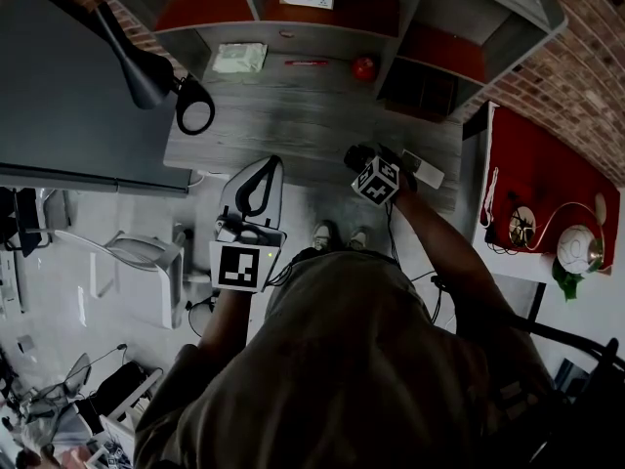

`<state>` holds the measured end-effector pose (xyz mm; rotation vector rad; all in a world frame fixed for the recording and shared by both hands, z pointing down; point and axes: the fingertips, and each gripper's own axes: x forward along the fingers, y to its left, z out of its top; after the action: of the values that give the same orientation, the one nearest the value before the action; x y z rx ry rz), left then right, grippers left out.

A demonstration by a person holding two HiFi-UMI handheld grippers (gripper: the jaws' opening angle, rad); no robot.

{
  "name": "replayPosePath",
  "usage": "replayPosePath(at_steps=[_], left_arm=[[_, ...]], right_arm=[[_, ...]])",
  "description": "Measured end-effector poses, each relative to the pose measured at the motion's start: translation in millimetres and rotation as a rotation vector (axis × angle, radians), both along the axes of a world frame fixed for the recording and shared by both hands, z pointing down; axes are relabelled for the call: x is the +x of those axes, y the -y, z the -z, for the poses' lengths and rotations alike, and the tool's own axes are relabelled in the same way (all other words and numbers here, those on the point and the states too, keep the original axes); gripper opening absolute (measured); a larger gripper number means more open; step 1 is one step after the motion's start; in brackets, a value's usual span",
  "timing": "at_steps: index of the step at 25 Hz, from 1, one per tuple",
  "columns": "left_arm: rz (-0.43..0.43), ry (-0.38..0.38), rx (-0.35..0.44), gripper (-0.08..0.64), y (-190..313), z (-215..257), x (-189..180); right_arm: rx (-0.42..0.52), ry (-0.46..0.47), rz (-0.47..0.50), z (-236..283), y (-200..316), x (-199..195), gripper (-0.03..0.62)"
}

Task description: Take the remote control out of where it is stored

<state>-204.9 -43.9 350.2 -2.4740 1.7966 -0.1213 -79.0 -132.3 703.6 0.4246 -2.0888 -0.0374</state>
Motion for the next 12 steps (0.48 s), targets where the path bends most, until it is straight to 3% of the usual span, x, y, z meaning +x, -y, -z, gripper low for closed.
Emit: replayPosePath(at_steps=[7, 12], left_arm=[[-0.011, -0.003, -0.004, 0.011, 3.6, -2.7, -1.1], [-0.025, -0.003, -0.001, 0.011, 7.8, -3.7, 2.3]], right_arm=[[-0.004, 0.005, 0.0, 0.4, 0.5, -0.7, 0.249], [-0.006, 0.085, -0.045, 16.3, 5.2, 0.2, 0.249]])
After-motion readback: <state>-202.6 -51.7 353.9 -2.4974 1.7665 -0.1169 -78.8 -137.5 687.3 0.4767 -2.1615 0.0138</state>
